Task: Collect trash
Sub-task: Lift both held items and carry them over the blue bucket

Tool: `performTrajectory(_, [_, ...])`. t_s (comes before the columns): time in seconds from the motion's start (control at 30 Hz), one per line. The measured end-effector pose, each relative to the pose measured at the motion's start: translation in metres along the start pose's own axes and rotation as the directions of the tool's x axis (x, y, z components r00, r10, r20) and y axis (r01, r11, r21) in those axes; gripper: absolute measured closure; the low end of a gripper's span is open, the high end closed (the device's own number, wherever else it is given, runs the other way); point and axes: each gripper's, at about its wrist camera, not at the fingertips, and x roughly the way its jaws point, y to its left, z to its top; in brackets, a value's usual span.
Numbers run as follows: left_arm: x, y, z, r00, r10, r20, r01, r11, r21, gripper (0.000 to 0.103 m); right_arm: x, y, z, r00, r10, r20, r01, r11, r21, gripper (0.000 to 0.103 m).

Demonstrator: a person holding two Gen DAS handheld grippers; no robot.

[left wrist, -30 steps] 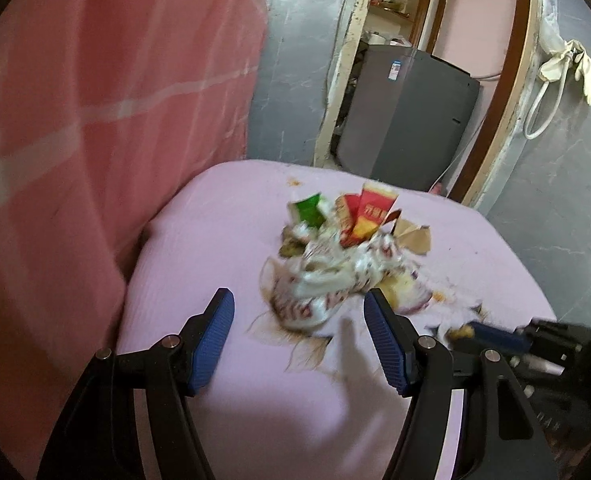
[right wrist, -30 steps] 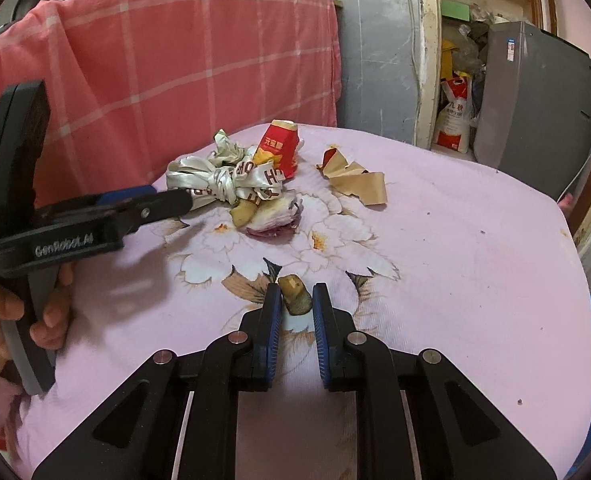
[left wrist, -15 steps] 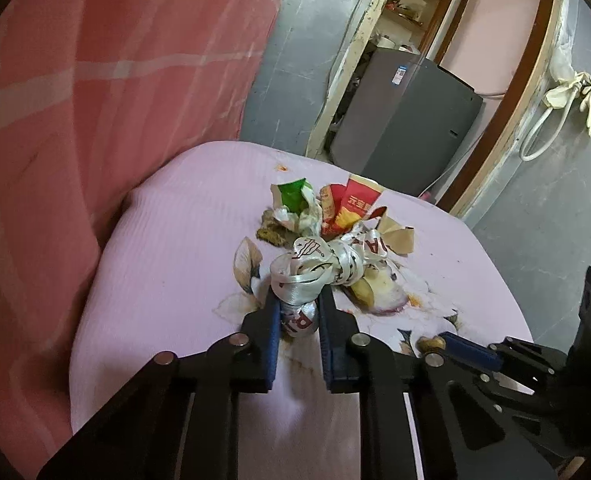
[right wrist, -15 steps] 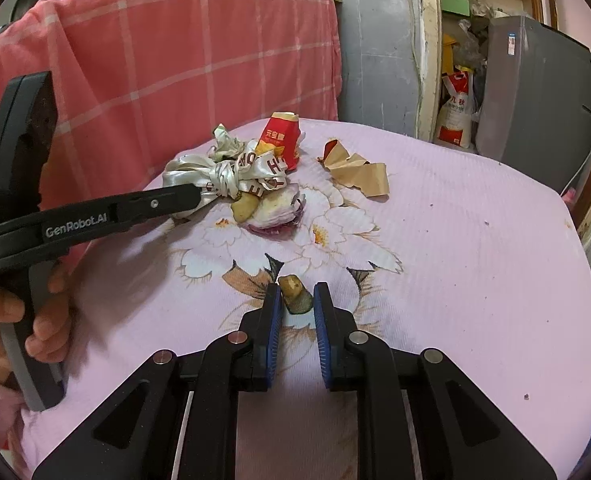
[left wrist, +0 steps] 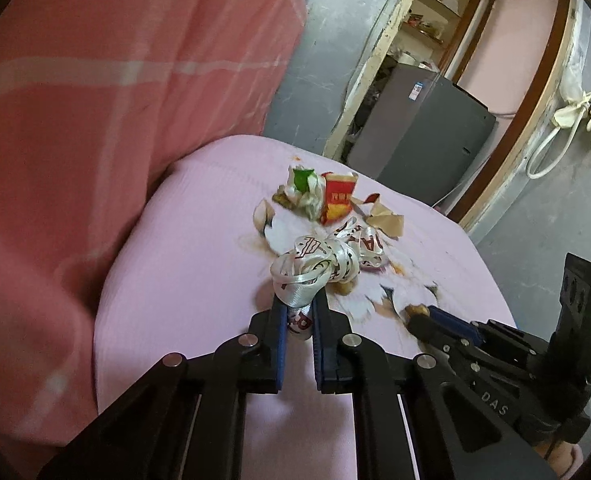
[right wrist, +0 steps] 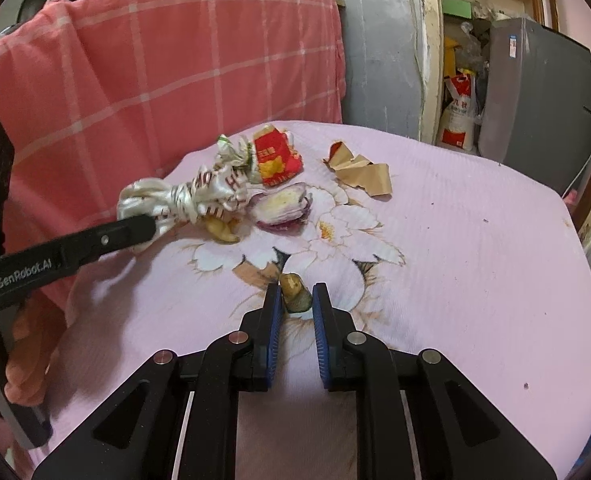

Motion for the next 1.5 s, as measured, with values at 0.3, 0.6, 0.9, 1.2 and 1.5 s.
performTrajectory(0.3, [-0.048,-0.031,-0.021,0.991,-0.012,0.136,0.005,0.999,0.051,0.096,-0.063,-0.001,-0.018,0.980,-0.015,0.201,0.012,1.000,0.018,0.090])
performTrajectory(0.6, [-0.063,-0.102,-0.014,0.953,-0.112,0.283,0.072,0.986,0.149,0.096,-0.148,-0.025,-0.027,0.875,-0.176,0.451,0.167,0.984,0.061,0.090])
performTrajectory(0.9, [-0.044,-0.191,-0.003,0.900,-0.281,0.333,0.188,0.940,0.286,0.096,-0.222,-0.079,-0.037,0.735,-0.366,0.571,0.334,0.928,0.165,0.090])
performTrajectory(1.2, [0.011,-0.283,-0.004,0.884,-0.410,0.224,0.313,0.876,0.366,0.096,-0.257,-0.146,-0.062,0.646,-0.532,0.548,0.449,0.845,0.290,0.090])
performTrajectory(1.5, [0.081,-0.336,-0.015,0.914,-0.405,0.040,0.359,0.850,0.386,0.096,-0.246,-0.209,-0.097,0.655,-0.608,0.448,0.451,0.791,0.414,0.089])
